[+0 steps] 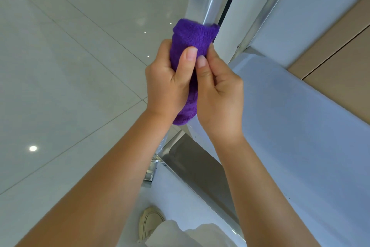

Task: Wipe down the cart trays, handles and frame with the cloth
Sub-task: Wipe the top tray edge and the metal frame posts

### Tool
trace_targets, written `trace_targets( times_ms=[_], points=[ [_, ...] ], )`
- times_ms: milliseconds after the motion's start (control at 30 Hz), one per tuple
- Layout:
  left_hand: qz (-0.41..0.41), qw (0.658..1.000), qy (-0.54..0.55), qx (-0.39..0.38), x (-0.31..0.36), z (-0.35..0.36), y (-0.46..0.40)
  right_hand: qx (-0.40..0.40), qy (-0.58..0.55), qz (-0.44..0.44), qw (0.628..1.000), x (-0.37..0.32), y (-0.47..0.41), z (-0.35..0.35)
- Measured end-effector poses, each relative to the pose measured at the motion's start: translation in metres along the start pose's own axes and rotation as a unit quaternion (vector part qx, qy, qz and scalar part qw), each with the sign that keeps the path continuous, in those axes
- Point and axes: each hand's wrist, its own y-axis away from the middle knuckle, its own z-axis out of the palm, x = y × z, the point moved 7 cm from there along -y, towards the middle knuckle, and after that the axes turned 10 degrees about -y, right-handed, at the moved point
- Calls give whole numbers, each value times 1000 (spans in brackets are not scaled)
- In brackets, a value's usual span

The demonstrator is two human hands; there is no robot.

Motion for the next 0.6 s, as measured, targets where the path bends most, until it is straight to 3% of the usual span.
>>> trace_targets(
  times_ms=[233,333,433,533,600],
  points=[
    [-14,1000,-9,-6,-25,0,15,-5,51,43,998,17,14,4],
    [-37,999,-15,-33,-39,0,22,-31,169,56,984,19,19,15],
    [-76,994,-13,-83,-47,1,24,-105,274,83,952,18,23,25],
    [-93,987,12,-127,-50,1,29,-192,237,119,945,9,45,11],
    [-97,986,11,-135,-56,-1,35,-204,192,109,954,-2,69,-9]
  ],
)
